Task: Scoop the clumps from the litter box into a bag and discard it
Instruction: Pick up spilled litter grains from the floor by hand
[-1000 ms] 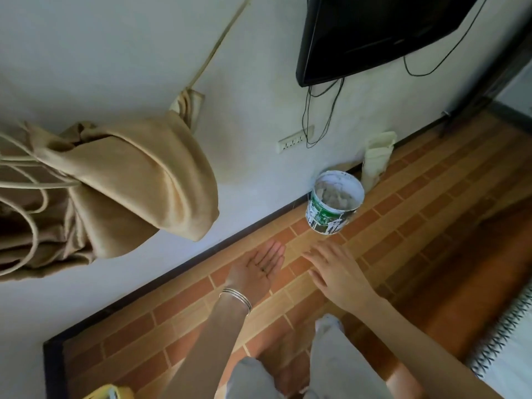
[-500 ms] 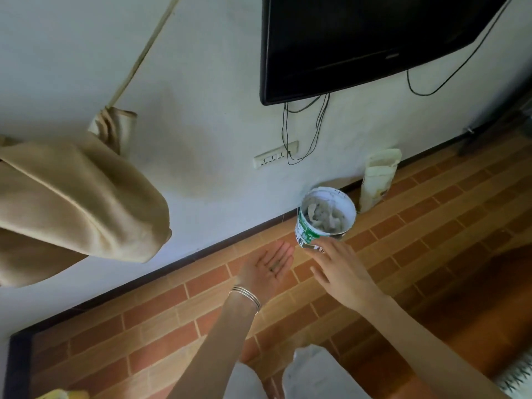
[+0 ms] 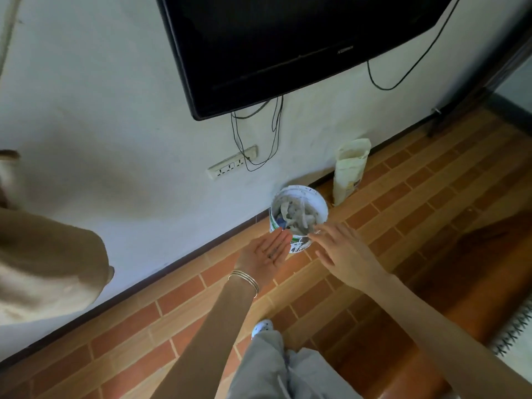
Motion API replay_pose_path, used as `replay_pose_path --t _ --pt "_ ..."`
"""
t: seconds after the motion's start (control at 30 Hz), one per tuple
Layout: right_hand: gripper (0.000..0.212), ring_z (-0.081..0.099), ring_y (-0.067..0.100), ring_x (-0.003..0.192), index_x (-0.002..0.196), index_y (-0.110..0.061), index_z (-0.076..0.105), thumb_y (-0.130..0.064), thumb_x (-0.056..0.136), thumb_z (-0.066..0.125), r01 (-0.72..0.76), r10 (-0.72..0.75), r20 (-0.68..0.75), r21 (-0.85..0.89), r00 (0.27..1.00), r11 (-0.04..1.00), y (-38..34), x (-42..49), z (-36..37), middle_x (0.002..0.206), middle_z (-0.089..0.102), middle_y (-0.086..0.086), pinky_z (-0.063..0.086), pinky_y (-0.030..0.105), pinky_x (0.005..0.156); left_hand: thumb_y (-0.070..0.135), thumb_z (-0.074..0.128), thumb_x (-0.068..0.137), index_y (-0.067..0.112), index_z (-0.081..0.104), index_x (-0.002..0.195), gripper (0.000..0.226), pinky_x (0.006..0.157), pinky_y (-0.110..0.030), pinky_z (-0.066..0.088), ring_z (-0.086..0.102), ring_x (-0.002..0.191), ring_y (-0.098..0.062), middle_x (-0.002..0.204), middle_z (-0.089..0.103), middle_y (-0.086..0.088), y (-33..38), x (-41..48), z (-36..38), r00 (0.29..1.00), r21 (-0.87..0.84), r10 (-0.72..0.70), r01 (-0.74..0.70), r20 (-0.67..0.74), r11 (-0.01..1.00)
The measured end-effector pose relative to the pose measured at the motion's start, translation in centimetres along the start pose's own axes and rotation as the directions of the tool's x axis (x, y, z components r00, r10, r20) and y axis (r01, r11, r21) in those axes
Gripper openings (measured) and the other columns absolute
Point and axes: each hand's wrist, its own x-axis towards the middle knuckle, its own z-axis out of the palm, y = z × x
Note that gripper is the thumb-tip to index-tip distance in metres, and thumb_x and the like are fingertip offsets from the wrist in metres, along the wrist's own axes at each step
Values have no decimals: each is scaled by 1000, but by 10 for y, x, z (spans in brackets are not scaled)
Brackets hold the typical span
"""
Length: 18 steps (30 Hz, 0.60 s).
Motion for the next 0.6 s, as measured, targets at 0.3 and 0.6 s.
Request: replay_pose_path --t 0.3,0.6 --pt "38 64 22 93 99 -20 68 -26 64 81 -19 18 -1 -39 1000 999 51 37 2 100 65 2 53 35 76 13 28 97 -9 51 121 40 100 -40 39 50 122 -28 110 63 -23 18 64 53 993 116 -51 64 -107 991" --pt "33 63 26 99 102 -16 66 -22 71 76 110 -109 87 -7 990 994 146 89 22 105 64 6 54 41 79 10 27 99 -7 39 135 41 108 -31 26 32 135 -7 144 39 -19 26 139 121 989 71 148 -146 -20 987"
